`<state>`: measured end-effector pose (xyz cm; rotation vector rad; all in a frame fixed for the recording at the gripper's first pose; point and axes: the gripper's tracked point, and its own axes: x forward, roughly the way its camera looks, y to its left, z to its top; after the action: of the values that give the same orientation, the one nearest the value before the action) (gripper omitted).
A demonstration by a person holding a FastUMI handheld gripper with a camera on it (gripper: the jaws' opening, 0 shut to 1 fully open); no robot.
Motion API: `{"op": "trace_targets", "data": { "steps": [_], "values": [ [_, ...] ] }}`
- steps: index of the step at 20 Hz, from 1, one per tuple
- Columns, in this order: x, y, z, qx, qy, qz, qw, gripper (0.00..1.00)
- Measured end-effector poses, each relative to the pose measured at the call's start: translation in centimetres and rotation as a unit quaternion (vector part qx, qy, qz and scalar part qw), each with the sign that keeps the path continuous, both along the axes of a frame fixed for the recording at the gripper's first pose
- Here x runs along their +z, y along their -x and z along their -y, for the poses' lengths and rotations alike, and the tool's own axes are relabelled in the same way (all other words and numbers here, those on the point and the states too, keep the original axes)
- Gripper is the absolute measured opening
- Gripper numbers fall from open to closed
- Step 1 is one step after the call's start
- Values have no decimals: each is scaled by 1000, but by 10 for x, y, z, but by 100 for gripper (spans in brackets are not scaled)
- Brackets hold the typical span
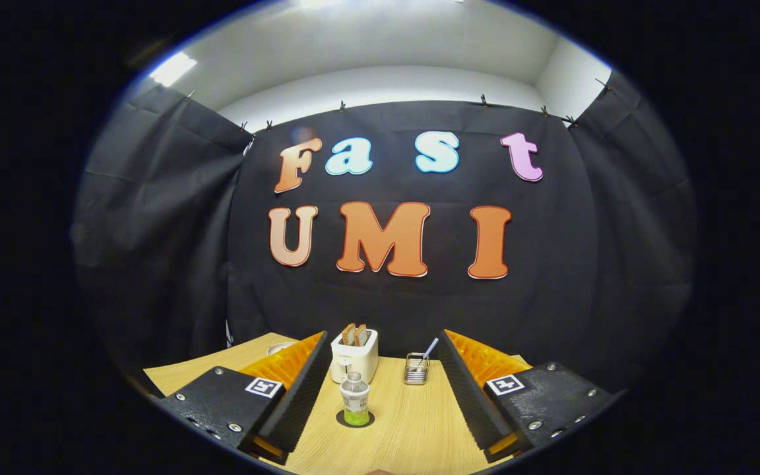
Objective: Take the bottle from table, then pour the juice into the cup, finally place the bottle on the coaster
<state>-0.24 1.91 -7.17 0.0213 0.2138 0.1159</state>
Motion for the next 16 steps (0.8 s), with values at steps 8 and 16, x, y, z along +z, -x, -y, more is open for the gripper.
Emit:
{"op": "trace_targets", "data": {
  "steps": [8, 16],
  "values": [
    [44, 11, 0, -9, -1, 41, 999, 97],
    [52, 11, 4, 0, -4, 57, 998, 97]
  ]
}}
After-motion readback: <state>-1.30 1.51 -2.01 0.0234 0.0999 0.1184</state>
